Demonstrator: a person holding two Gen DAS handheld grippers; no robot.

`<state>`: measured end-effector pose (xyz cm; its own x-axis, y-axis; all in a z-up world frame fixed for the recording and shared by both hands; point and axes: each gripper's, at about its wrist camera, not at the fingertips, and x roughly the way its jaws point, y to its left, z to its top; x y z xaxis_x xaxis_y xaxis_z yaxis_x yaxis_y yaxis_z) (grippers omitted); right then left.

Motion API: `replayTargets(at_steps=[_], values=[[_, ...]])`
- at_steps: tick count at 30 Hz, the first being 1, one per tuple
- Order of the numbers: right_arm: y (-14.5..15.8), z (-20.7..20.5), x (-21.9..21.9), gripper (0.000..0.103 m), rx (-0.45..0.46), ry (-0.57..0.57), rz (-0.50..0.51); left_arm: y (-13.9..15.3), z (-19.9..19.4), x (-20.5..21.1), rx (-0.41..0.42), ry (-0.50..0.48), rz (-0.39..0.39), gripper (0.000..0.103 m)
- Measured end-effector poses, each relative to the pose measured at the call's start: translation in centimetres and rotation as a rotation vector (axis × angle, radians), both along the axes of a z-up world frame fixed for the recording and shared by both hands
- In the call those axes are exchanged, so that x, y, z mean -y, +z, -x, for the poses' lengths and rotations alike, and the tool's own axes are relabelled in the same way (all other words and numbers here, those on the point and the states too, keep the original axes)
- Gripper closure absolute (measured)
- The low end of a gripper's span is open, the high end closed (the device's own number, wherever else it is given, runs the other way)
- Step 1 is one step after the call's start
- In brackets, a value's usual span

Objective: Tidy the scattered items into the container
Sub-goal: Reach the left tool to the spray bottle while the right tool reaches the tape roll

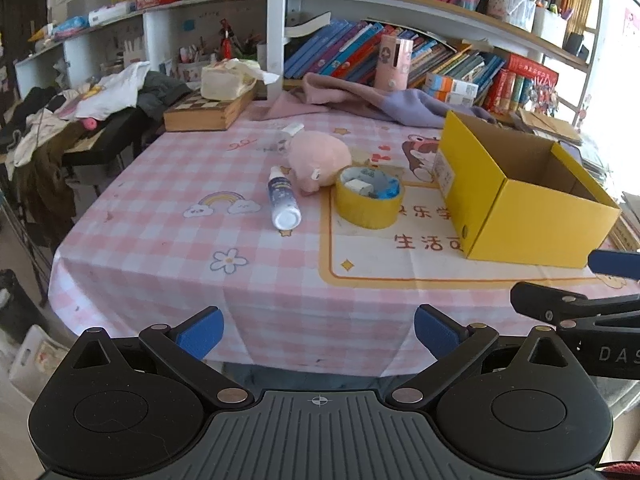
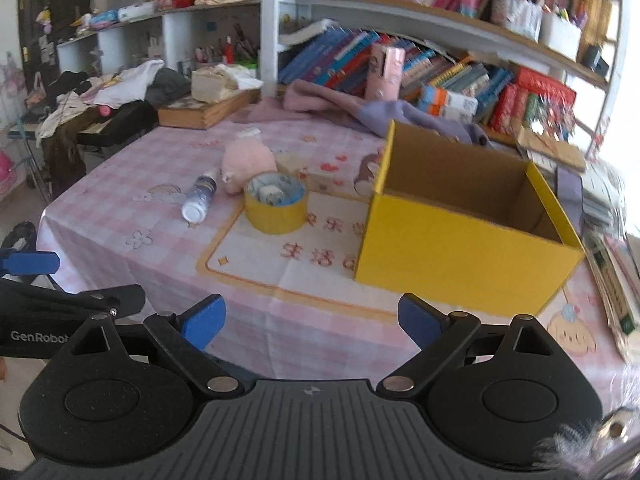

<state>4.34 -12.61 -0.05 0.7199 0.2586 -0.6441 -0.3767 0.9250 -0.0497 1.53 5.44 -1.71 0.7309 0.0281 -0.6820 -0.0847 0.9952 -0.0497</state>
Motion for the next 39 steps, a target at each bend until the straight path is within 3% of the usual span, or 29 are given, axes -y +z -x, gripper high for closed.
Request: replayTargets(at_steps=[7,22,30,36,39], values=[[0.1,-2.5,-1.6,0.009,0.027,0.04,-0.016,0.0,-1.5,-1.2,0.034,0.036,-0.035,0.001],[-1.2,-11.9,-5.6,0.009,-0.005,0.118,-0.012,-2.0,-10.0,-3.8,-0.04,0.086,-0.054,0.001],[-2.4,-16.4,-8.1,0.008,-0.053,0.186,-0.003,-2.8,-13.9,-3.4,-0.078,0.007,-0.078,0.012],[-3.7,-19.7,-9.3,0.007,-0.121,0.175,0.018,-3.9,-17.1,-3.3,-0.103,-0.028,-0.093,0.013],[-4.2,-20.7,-10.0,0.006,-0.135,0.182,0.038,-4.8,-18.4,-3.5,-0.133,-0.045,-0.098,0.021]])
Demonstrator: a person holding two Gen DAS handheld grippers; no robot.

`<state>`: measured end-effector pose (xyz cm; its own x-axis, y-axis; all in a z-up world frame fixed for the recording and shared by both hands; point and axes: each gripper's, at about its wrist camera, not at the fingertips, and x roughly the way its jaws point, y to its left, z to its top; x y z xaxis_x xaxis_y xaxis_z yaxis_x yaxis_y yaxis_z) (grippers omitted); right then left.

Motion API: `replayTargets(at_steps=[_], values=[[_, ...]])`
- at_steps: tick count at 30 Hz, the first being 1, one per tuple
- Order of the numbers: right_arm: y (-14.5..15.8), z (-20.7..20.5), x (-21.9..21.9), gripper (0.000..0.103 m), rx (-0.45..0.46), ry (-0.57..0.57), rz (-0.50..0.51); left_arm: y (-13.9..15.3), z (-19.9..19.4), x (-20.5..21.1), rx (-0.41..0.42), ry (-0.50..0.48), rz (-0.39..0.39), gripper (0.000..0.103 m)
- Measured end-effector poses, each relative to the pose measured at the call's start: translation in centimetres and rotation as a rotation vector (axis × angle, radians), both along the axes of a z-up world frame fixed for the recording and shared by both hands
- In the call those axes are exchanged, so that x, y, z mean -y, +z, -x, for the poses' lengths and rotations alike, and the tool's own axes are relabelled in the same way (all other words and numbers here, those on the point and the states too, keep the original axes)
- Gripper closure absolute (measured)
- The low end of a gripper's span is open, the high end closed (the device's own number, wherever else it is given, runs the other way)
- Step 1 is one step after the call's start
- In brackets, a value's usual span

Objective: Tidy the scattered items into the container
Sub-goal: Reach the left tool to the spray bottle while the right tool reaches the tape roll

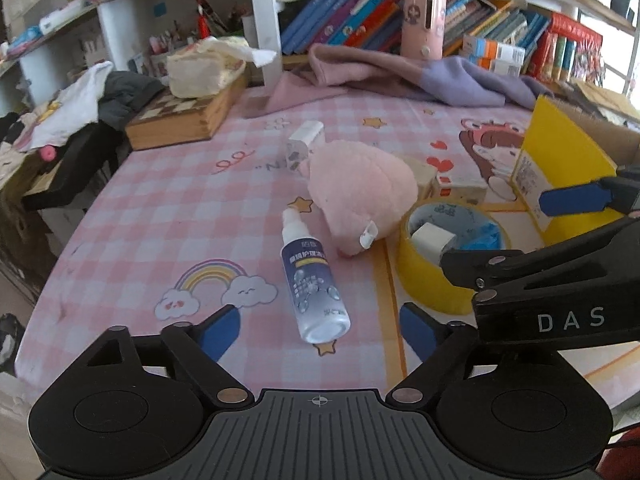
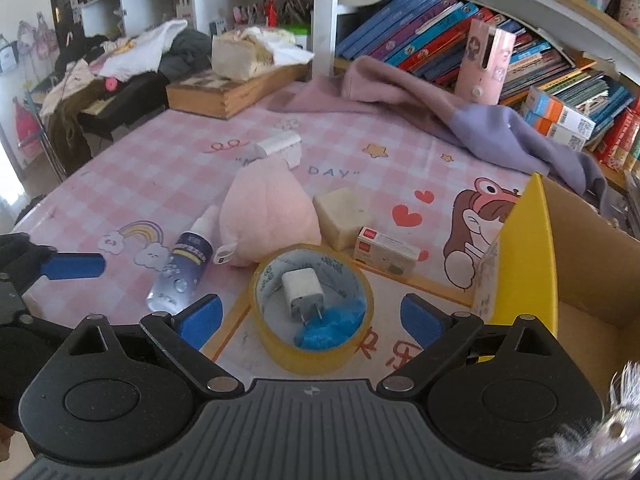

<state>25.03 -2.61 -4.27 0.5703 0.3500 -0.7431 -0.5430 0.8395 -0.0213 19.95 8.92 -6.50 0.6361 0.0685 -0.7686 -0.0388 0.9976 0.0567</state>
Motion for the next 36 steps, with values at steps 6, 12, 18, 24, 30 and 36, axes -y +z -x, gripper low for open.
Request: replayTargets(at_steps=[6,12,18,24,30,36], values=[[-1.6,-2.4,-0.9,0.005,-0.068,-0.003,0.035,-1.6,-1.9,-0.4,-0.048,-0.018,0.018,0.034],[-3.3,-4.4,-1.6,0.005,-0.171,-0.021,0.044,-2.4,-2.7,-2.5,-0.104,0.01,0.055,0.054],[-4.6,-6.2,-1.7,0.006,-0.251,-0.067,0.022,-2.6,-4.0,-2.6,-0.104,-0.008,0.04,0.056],[-4.9,-6.9,-1.7,0.017,-0.289,-0.068,0.007,-2.8,-4.2,-2.9,-0.076,-0.028,0.048,0.067],[-2.8,-5.8,-1.3,0.018,-0.219,-0.05,-0.03,-1.4,-3.7,-5.9,-0.039,0.133,0.244,0.072],[0.8,-4.3,0.0,0.018,-0.077,-0.058,-0.093,0.6,-1.7,-7.8,0.056,0.237,0.45,0.072]])
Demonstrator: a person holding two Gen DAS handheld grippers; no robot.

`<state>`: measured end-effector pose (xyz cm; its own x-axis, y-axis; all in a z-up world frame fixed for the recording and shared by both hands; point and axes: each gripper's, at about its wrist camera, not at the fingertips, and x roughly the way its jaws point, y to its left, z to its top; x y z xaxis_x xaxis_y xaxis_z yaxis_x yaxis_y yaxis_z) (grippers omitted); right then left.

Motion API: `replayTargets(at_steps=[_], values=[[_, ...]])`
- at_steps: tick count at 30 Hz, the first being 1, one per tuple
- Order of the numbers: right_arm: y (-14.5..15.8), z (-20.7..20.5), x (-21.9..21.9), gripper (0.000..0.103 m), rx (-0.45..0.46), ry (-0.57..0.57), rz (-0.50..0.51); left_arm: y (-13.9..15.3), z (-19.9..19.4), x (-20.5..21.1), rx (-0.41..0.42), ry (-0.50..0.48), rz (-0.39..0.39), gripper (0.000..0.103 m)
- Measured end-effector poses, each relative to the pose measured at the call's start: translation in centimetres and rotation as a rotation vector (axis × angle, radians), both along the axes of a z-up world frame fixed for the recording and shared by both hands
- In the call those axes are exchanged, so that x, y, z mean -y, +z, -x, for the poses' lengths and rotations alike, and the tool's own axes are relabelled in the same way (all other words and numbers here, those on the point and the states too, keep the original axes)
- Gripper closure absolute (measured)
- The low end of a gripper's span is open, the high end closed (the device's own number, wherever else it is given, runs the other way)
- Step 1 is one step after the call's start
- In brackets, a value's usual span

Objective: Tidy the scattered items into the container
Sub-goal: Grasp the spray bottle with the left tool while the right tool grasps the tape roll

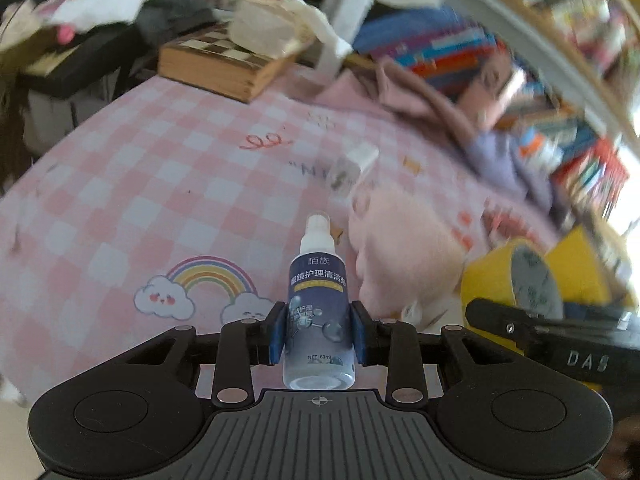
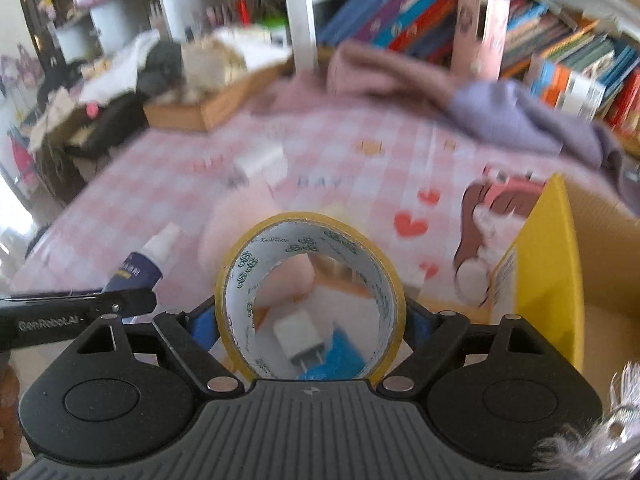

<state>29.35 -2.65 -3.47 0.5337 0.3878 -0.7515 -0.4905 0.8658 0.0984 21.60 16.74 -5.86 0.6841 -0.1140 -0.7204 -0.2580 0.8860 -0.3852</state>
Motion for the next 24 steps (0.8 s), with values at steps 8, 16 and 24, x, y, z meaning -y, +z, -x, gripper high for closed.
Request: replayTargets(at_steps=[8,16,24], values=[[2.9,2.6,1.4,0.018,0.043,0.019,-0.051,3.4,2.9,-0.1,0.123,0.019,0.082,0.072],[4.2,7.0,2.5,0.017,0.062,0.073,-0.08,4.5,7.3,0.7,0.128,0.005,0.102,0.072],[4.6,12.1,4.4,0.017,0.058,0.073,-0.087,4.9,12.6,2.0,0.117,-0.012,0.148,0.072]])
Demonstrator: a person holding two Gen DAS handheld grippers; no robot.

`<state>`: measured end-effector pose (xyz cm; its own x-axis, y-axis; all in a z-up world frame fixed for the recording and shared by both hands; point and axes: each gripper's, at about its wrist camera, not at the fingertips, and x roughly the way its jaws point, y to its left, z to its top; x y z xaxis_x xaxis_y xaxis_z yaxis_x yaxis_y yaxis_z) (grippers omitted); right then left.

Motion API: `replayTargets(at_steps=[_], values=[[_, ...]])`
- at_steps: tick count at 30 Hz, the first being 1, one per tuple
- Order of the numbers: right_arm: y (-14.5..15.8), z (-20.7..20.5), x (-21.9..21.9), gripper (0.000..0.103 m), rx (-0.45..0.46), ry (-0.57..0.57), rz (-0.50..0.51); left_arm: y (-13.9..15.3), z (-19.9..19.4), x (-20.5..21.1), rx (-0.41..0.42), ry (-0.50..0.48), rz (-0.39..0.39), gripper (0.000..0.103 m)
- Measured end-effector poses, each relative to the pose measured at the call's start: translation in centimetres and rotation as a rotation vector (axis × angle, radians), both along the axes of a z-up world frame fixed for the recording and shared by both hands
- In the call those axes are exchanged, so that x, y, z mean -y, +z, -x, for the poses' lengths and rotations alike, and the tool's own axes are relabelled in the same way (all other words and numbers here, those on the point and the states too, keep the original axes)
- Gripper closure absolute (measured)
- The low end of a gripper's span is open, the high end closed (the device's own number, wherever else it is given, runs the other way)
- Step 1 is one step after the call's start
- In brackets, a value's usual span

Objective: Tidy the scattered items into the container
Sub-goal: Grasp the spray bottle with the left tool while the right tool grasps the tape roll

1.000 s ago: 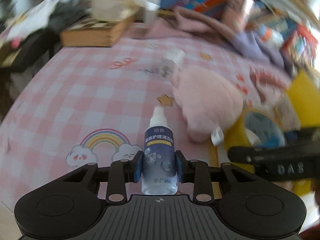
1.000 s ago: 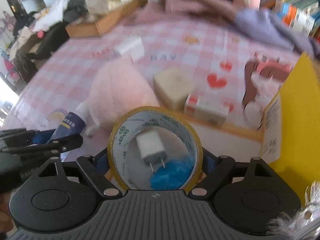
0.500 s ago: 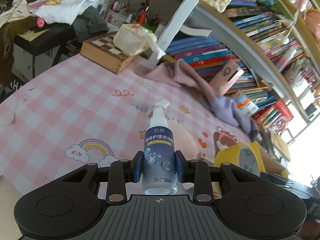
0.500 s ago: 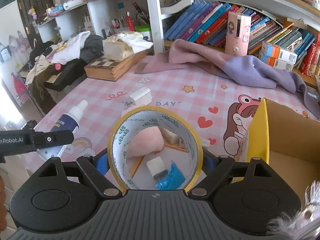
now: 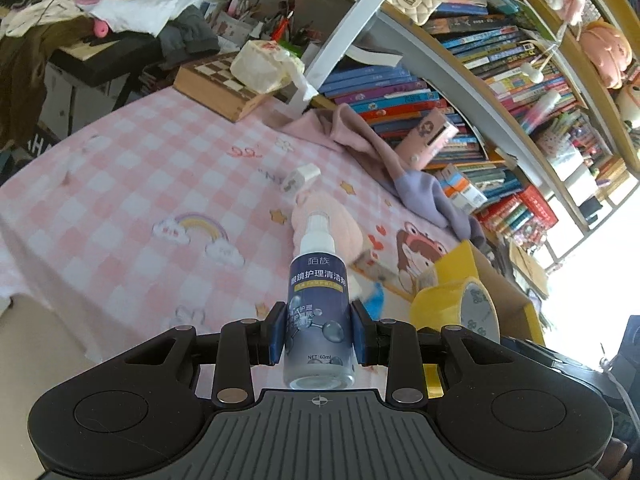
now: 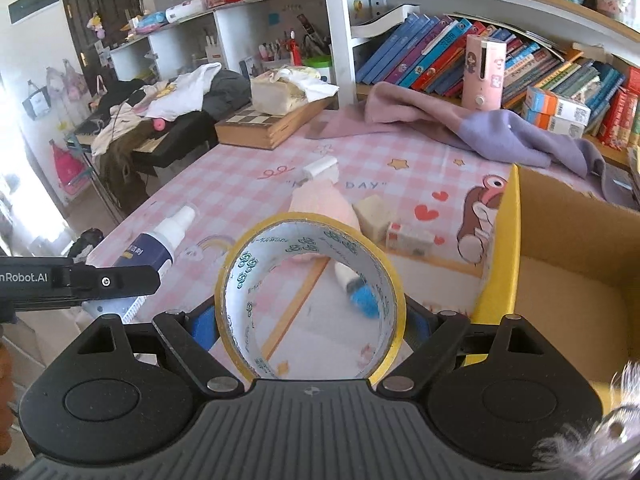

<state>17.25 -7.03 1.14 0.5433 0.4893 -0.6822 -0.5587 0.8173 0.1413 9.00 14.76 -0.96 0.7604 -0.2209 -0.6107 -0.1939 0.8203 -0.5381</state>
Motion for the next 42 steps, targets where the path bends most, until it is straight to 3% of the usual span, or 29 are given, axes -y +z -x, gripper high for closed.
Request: replayTargets(at_steps=[17,28,42], values=[[0.2,12.4,8.3,0.017,0.032,-0.241,0.042,-0.4,7.9,5.4,-0.004,-0.15,0.08,0.072],[0.4,16.5,12.6,0.017,0.004,-0.411,0.084,-0.1,8.2,9.6,0.034,-0.341,0.114,0.072],[0.5,18.7,17.2,0.017,-0.016,-0.622,0.126,-0.3,6.3,14.5,0.022,-0.555,0.145,0.072]])
